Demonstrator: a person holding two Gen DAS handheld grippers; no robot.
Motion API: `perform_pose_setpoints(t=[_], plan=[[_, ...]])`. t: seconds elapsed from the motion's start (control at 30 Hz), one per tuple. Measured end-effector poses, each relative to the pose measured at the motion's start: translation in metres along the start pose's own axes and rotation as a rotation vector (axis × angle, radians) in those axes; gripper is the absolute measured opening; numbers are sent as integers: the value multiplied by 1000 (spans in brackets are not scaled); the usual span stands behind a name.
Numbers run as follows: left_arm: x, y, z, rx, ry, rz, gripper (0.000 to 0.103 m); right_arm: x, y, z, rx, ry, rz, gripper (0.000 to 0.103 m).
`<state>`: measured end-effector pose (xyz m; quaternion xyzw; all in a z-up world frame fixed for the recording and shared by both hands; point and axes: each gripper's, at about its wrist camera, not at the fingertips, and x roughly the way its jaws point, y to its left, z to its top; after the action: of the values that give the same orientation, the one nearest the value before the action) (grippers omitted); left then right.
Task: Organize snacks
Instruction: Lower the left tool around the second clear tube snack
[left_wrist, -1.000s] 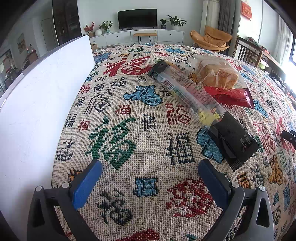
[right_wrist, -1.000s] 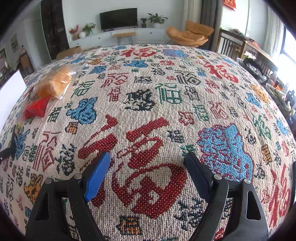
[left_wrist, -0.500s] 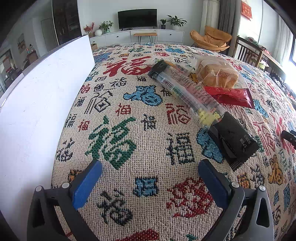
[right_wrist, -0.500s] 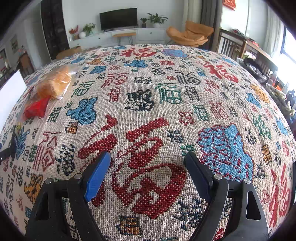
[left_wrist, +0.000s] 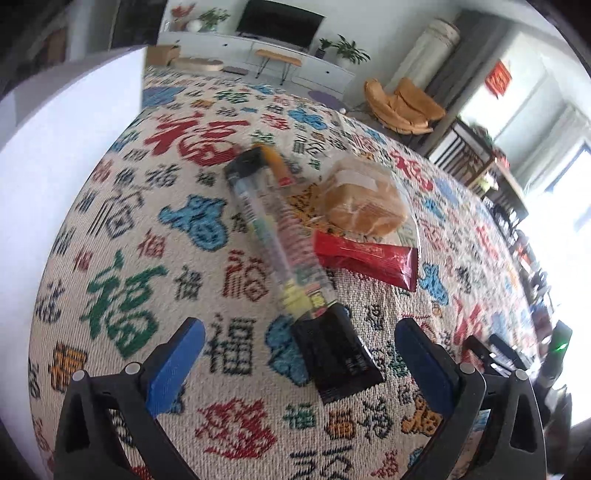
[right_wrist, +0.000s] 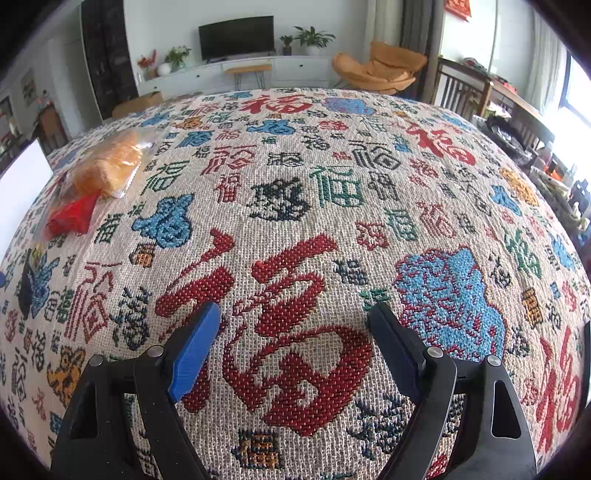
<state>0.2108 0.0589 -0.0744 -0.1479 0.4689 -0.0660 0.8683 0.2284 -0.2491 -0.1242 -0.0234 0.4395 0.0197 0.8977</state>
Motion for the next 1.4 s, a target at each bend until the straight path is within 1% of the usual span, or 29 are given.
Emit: perform_pose_setpoints(t=[0.03,0.07,0.1,0.13,0.17,0.23,0.3,0.33,0.4,0.43,0.5,0.57,0.67,0.83,0.87,0.9,0.93,0.97,1.0,1.07,1.17,1.27,1.3,1.33,1.4], plan=[[7,-13,2,59,6,41,102,0,0,0,0,0,0,86],[16,-24,4,111,15,99,102,0,-1,0,0,0,0,86],[25,-32,4,141,25,160,100,0,0,0,0,0,0,86],[30,-34,4,147,33,195,99,0,0,0,0,0,0,86],[36,-35,4,143,45,219,95,0,-1,0,0,0,0,86],[41,-31,3,128,63,238,90,0,0,0,0,0,0,86],[41,-26,-2,125,61,256,78,0,-1,0,0,0,0,86],[39,-24,-4,136,47,260,73,0,-1,0,1,0,0,86],[32,-20,-8,158,34,264,39,0,0,0,0,0,0,86],[29,-18,-8,162,39,264,37,0,0,0,0,0,0,86],[20,-10,-12,168,42,241,24,0,-1,0,1,0,0,86],[9,-3,-19,179,49,231,22,0,-1,0,0,0,0,86],[-13,12,-35,177,61,215,22,0,-1,0,1,0,0,86],[-39,29,-58,205,84,232,23,1,-1,0,1,0,0,86],[-40,30,-60,211,95,226,31,1,-1,0,1,0,0,86],[-40,30,-61,216,107,215,49,0,0,0,1,0,0,86],[-40,30,-61,220,111,198,60,0,0,0,1,0,0,86],[-40,28,-60,224,108,178,79,0,0,0,1,0,0,86],[-39,26,-59,231,97,163,83,1,-1,0,1,0,0,86],[-35,19,-54,255,94,145,83,0,0,0,1,0,0,86],[-20,12,-45,270,112,153,83,0,0,0,1,0,1,86],[-7,14,-35,219,121,138,83,0,0,0,1,0,1,86],[-4,17,-33,197,117,145,83,0,0,0,1,0,1,86],[0,21,-31,179,109,166,83,0,0,0,1,0,1,86],[2,29,-27,143,78,228,83,0,0,0,1,0,1,86]])
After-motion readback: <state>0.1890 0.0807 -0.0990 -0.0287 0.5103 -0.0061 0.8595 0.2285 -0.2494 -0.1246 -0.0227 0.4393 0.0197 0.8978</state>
